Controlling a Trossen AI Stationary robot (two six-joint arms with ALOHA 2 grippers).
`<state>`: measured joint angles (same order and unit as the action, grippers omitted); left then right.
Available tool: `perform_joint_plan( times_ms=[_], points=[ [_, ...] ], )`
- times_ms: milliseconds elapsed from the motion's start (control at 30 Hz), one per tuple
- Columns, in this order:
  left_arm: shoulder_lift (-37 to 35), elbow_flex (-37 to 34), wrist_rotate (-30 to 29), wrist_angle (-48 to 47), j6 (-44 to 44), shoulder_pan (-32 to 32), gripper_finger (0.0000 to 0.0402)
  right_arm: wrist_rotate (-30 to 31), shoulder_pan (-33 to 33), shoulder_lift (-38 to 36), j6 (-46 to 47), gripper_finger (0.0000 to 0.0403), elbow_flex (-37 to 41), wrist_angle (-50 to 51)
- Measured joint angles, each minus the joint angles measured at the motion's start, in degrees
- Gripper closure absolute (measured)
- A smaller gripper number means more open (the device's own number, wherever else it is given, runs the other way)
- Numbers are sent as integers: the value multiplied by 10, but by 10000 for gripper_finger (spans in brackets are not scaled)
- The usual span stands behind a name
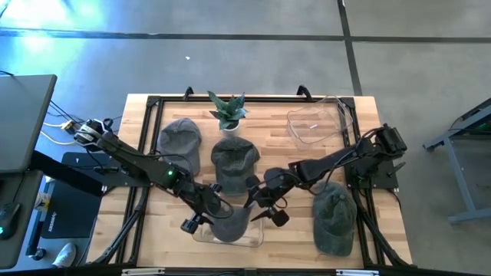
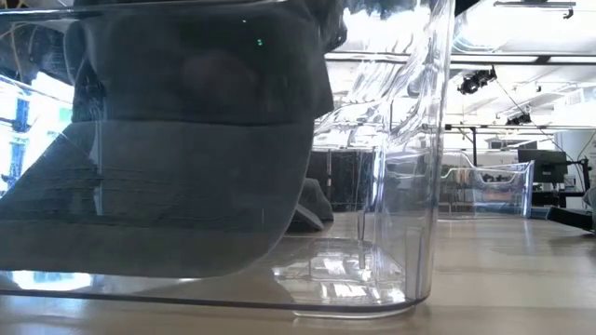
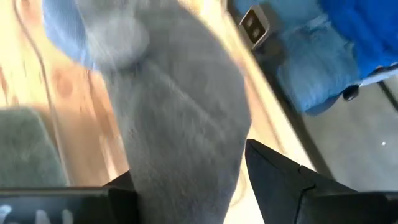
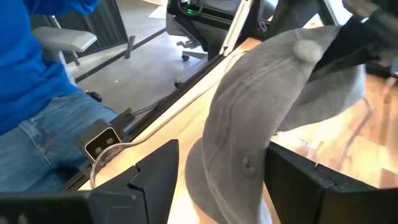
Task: Pick & Place hat
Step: Put the right gray cap into the bottom transparent bin, then put the right dark green cap into the top transparent bin
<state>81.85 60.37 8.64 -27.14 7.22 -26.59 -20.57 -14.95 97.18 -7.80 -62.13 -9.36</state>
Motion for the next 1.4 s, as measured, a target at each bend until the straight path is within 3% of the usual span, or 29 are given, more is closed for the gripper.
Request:
perform_joint_plan(
  times_ms=[167,333,733,933,1067,1167,1400],
  points=[
    [-3,-1,-21,-10,1,4,229,5,11,-30,-1,187,0,9],
    [-7,-1,2,-14,9,40,229,5,12,-41,-2,185,0,16],
    [-7,-1,158,-36,-35,139,229,3,-1,-41,-3,189,0,77],
    [-27,0,178,-63,-59,173,229,7,-2,-41,-3,189,0,83],
    [-58,0,157,-91,-72,194,229,8,-1,-42,-2,190,0,97],
    [-89,8,107,-100,-74,200,229,20,-1,-55,-2,190,0,120],
    [-135,16,-86,-16,-27,180,229,175,-21,-156,1,190,0,222]
  ],
)
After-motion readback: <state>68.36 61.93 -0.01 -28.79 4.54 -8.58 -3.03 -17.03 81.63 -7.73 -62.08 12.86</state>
